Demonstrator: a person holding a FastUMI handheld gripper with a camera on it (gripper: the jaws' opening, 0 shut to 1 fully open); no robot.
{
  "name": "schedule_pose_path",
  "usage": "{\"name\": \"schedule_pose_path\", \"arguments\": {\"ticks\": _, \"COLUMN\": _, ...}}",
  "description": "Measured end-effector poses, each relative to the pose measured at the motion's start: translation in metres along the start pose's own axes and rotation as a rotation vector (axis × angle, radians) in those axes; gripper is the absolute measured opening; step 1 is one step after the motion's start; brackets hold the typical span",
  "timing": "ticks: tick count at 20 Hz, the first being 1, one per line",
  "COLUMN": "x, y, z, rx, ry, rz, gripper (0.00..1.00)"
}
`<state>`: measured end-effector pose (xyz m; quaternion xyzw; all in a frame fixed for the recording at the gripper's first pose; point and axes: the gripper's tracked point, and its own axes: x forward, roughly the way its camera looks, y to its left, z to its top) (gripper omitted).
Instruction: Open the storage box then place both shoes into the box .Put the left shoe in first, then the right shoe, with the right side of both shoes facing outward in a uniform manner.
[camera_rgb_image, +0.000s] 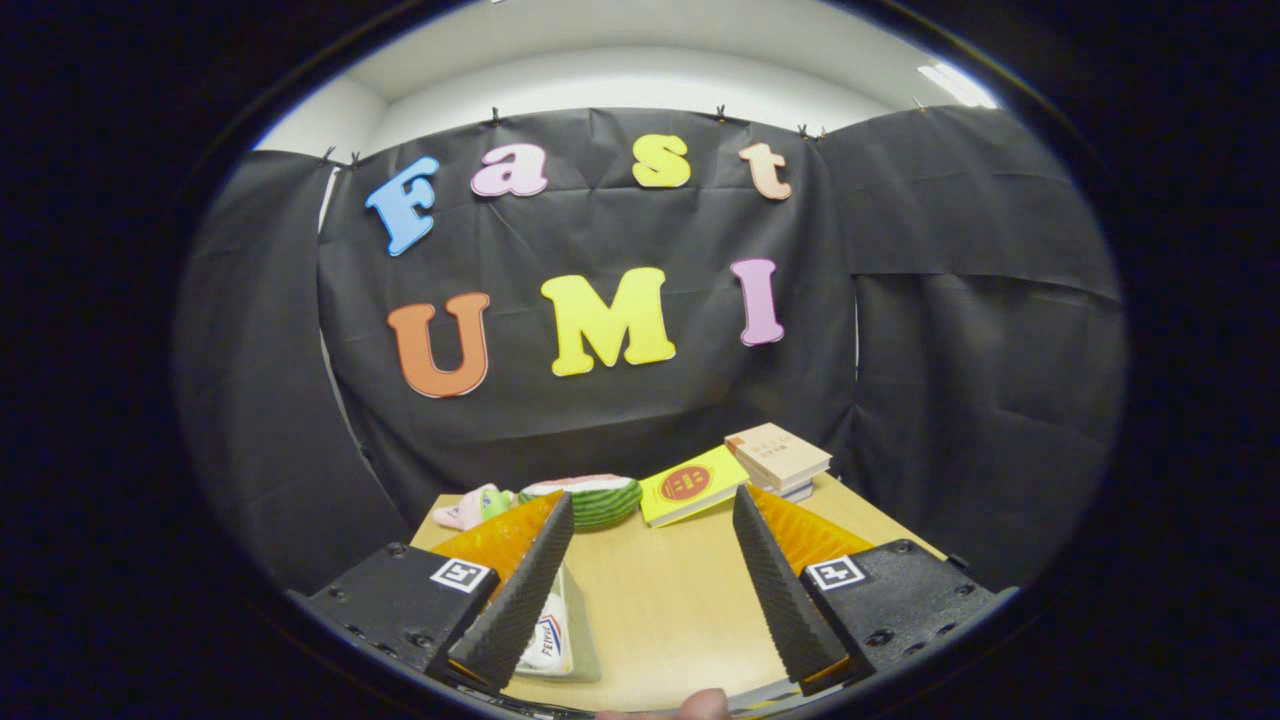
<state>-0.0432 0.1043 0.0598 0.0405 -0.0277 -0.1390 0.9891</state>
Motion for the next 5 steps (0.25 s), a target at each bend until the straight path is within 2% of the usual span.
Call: {"name": "schedule_pose_path", "arguments": {"ticks": 5, "x": 0.006, "y": -0.012, "z": -0.003, "rx": 0.005, "ry": 0.003, "rz": 0.059, "gripper": 0.99}}
